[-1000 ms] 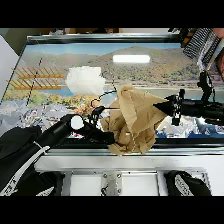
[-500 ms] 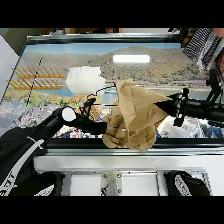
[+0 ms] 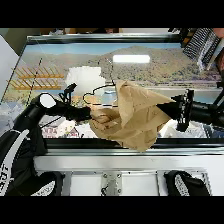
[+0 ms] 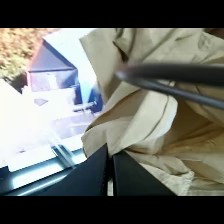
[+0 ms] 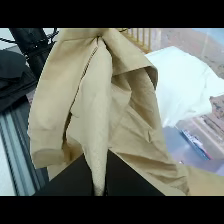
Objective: Fold the clothes and pants, and hang the long-sleeved shirts on hangers.
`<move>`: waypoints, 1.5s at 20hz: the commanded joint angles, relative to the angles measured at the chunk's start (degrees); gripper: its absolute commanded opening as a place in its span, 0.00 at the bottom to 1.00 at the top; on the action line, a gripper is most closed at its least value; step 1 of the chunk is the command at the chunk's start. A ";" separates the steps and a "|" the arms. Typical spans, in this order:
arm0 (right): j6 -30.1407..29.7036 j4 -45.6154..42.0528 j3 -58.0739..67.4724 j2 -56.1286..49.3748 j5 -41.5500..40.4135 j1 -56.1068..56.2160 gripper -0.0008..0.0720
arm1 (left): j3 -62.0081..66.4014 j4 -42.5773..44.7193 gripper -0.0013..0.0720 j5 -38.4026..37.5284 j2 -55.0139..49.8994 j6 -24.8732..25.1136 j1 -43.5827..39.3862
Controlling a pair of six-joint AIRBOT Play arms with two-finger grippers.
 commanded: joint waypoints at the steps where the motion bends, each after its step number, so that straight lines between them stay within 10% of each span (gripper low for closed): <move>1: 1.57 0.13 0.04 0.81 2.05 -0.02 0.02 | 0.24 2.99 0.04 -0.35 -0.07 0.55 2.62; 19: 11.13 -13.55 0.07 4.26 8.98 0.04 0.02 | 22.97 11.06 0.04 -12.81 -5.14 5.22 8.92; 30: 12.41 -0.44 0.17 5.79 16.79 0.15 0.02 | 57.51 11.06 0.04 -26.99 -21.79 5.55 5.20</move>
